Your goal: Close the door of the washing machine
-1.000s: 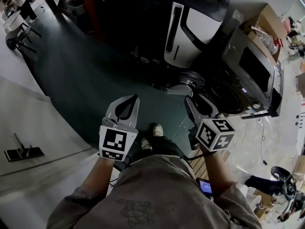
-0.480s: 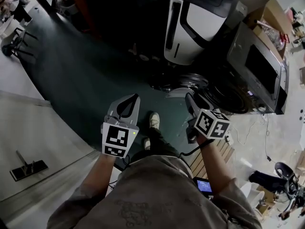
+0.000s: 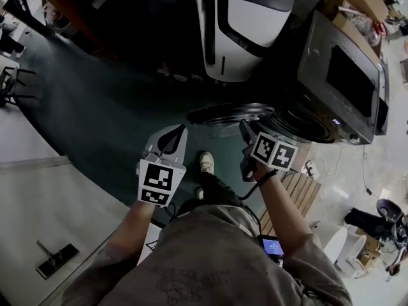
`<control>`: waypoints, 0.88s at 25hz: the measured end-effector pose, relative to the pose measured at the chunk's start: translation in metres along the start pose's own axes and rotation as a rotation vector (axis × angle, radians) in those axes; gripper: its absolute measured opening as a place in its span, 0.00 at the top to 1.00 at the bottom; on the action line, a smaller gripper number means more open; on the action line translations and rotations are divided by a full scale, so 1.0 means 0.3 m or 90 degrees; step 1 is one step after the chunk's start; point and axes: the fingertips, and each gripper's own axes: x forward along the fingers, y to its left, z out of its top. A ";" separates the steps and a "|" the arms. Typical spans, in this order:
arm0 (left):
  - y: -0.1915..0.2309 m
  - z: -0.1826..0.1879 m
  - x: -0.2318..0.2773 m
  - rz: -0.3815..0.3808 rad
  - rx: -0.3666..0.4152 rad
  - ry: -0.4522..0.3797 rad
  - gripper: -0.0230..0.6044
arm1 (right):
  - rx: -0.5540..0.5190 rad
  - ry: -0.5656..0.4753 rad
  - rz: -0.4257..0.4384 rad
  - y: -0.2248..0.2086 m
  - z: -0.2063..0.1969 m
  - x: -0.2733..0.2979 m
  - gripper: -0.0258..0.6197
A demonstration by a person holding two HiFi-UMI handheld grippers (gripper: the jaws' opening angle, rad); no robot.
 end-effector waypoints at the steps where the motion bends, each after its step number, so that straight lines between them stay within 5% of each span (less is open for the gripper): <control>1: 0.007 0.007 0.035 -0.006 0.004 0.006 0.96 | 0.016 0.004 -0.004 -0.019 0.007 0.026 0.68; 22: -0.004 -0.038 0.493 -0.116 0.029 0.102 0.96 | 0.383 0.051 -0.081 -0.311 -0.065 0.313 0.70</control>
